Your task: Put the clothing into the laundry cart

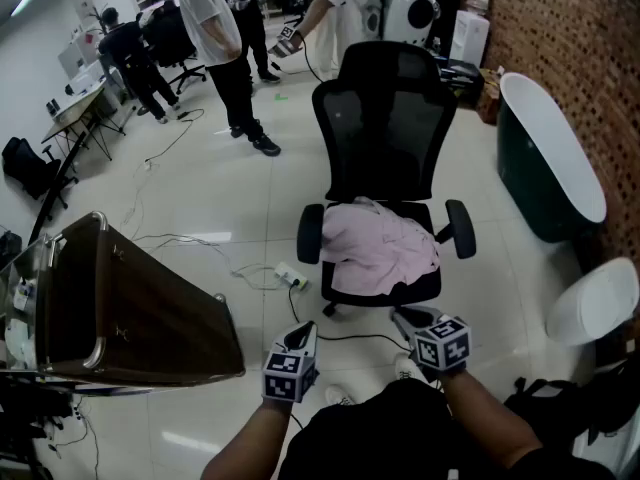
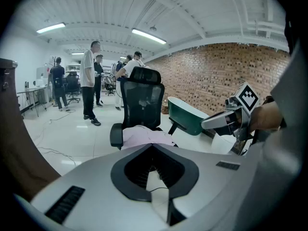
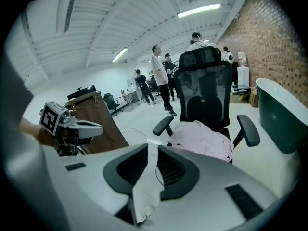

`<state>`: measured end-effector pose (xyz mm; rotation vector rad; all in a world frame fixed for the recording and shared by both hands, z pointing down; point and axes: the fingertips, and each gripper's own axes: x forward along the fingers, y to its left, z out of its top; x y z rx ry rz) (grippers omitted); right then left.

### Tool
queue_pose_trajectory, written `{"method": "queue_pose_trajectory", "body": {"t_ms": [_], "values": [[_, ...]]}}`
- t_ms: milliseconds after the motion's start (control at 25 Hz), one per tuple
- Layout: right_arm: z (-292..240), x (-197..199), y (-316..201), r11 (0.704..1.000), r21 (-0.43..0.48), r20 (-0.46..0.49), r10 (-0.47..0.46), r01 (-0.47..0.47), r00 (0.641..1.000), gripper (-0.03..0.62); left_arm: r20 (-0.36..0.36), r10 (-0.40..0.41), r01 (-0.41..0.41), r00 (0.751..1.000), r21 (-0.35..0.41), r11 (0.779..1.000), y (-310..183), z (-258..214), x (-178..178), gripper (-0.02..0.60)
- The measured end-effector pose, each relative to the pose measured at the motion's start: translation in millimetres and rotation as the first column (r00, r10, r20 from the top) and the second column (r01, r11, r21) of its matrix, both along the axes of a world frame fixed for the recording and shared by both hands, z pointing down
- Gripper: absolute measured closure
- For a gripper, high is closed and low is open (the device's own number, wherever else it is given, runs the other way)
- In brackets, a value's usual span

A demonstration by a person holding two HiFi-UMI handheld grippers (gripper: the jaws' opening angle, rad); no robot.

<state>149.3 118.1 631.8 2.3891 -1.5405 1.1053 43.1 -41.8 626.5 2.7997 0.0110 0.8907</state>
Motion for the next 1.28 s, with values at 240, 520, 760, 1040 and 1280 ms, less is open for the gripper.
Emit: {"method": "queue_pose_trajectory", "body": {"t_ms": [240,520,760,1040,1280], "values": [[-2,12,-13,1.000,-0.012,-0.017,-0.003,0.003,1.000,0.508,-0.012,-0.010,0.010,1.000,-0.006,1.000,-17,2,9,0.583],[11,47,-33,0.999,-0.032,-0.011,-0.032,0.032,0.999,0.508,-0.011,-0.056,0.056,0.998,-0.005,0.998,-37,4,22,0.583],[17,99,-61,0.996,-0.036,-0.001,-0.085,0.085,0.996,0.508,0.025,-0.100,0.100,0.995,0.000,0.995,-52,16,58,0.583],[40,172,-84,0.987,-0.044,0.040,-0.155,0.157,0.987,0.508,0.076,-0.124,0.126,0.989,-0.025,0.992,-54,35,132,0.583],[67,222,-97,0.975,-0.064,0.092,-0.206,0.212,0.974,0.508,0.106,-0.174,0.176,0.979,-0.007,0.984,-63,48,181,0.583]]}}
